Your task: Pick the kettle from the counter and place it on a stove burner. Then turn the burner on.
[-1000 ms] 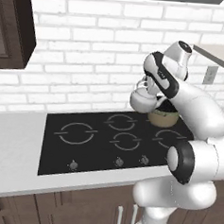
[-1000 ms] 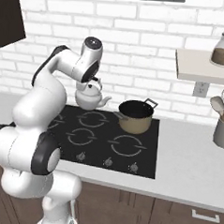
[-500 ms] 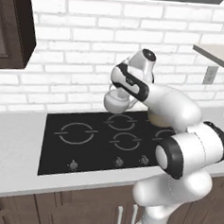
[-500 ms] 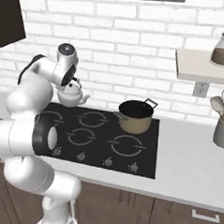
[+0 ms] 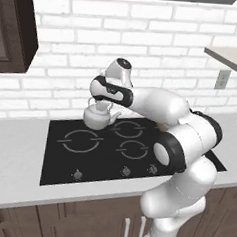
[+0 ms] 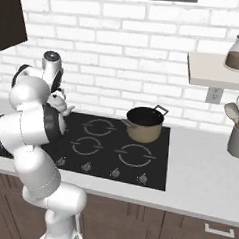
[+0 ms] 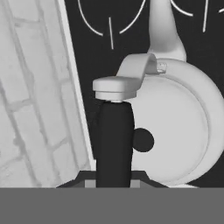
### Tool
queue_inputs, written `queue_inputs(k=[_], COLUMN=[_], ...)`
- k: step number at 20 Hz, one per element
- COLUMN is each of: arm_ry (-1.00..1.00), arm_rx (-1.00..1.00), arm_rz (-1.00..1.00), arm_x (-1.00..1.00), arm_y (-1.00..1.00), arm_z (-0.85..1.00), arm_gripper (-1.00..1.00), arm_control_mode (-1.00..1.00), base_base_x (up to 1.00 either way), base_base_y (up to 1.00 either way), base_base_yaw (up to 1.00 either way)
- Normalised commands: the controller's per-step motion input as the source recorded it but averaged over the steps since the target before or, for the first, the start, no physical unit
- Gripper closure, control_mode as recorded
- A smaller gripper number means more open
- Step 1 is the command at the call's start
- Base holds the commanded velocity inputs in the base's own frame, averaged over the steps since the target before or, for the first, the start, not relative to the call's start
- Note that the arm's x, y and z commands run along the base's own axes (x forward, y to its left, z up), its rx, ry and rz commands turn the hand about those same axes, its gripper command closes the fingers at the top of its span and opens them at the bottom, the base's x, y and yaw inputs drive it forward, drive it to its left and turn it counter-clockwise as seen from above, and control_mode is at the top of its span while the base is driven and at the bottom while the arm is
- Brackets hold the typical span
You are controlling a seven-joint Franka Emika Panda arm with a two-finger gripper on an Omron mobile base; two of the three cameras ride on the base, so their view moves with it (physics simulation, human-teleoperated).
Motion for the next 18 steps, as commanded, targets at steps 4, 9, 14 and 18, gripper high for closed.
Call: queue_inputs(k=[4,9,14,18], arm_ry=[0.22,0.10,-0.03,-0.04], arm_rx=[-0.15,-0.17,-0.29,-0.16], arm_rz=[0.12,0.08,0.00,0.00], arm_x=[0.00,0.00,0.00,0.00], arm_y=[1.00,0.37,0.39,0.11], arm_z=[-0.27,-0.20,-0.43,-0.32], arm_gripper=[1.00,1.00,1.00,1.00], arm_control_mode=[-1.00,-1.00,-1.00,-1.00], base_base_x=[0.00,0.00,0.00,0.00], base_base_y=[0.00,0.00,0.00,0.00], base_base_yaw=[0.00,0.00,0.00,0.00])
